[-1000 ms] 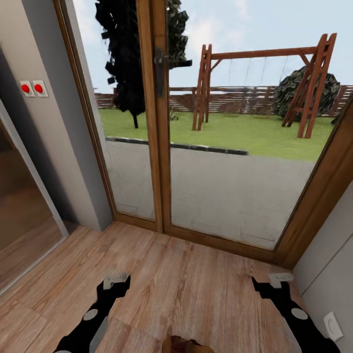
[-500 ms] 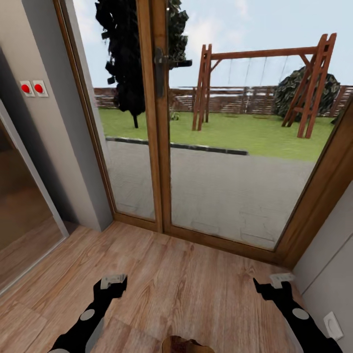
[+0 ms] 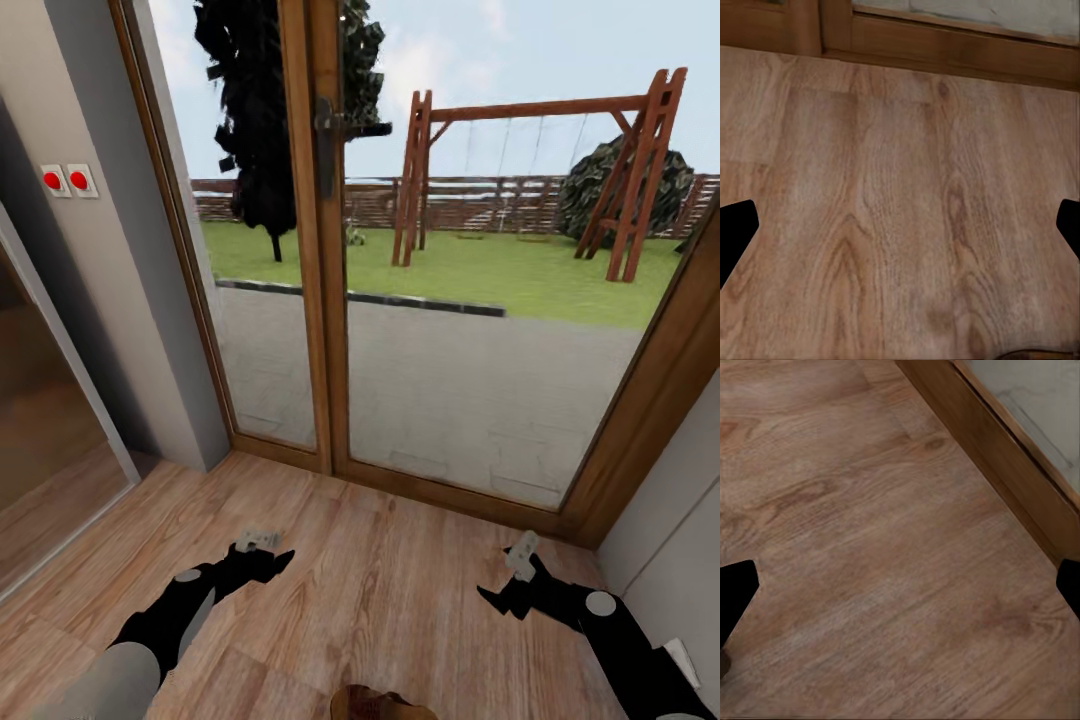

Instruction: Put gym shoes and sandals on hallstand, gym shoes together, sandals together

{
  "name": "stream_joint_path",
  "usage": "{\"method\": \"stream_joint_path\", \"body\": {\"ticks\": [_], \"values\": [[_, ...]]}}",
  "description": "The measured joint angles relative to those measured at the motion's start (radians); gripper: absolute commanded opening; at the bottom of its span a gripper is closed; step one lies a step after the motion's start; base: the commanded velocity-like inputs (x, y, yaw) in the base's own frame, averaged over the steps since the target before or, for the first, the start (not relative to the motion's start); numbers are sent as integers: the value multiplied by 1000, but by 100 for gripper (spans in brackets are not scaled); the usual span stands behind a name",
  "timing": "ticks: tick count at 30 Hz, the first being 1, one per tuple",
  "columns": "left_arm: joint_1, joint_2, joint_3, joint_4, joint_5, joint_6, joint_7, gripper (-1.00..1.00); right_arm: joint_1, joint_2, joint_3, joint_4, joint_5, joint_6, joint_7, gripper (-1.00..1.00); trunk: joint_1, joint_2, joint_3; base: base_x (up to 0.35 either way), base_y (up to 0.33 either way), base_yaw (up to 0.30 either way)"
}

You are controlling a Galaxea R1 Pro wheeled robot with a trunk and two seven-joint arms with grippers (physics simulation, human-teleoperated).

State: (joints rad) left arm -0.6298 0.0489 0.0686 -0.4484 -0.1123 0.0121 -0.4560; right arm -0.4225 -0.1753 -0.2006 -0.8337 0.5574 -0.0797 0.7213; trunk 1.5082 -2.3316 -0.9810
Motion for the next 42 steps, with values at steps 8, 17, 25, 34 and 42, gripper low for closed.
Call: {"method": "stream_joint_path", "body": {"ticks": [8, 17, 25, 34, 42], "values": [[-29, 6, -1, -2, -28, 55, -36, 100, 0, 0, 1, -40, 23, 44, 91, 100, 0, 0, 0, 0, 0, 0], [-26, 6, -1, -35, -33, 73, -42, 100, 0, -4, -1, -49, 52, 55, 112, 100, 0, 0, 0, 0, 0, 1], [-25, 6, 0, -43, -33, 83, -42, 100, 0, -5, -1, -50, 56, 58, 130, 100, 0, 0, -6, 0, 0, 92], [-24, 6, 2, -44, -32, 86, -39, 100, 0, -5, -1, -49, 57, 58, 135, 100, 0, 0, -17, 0, 0, 141], [-23, 6, 6, -44, -31, 86, -37, 100, 0, -5, -1, -47, 57, 58, 136, 100, 0, 0, -27, 0, 0, 146]]}}
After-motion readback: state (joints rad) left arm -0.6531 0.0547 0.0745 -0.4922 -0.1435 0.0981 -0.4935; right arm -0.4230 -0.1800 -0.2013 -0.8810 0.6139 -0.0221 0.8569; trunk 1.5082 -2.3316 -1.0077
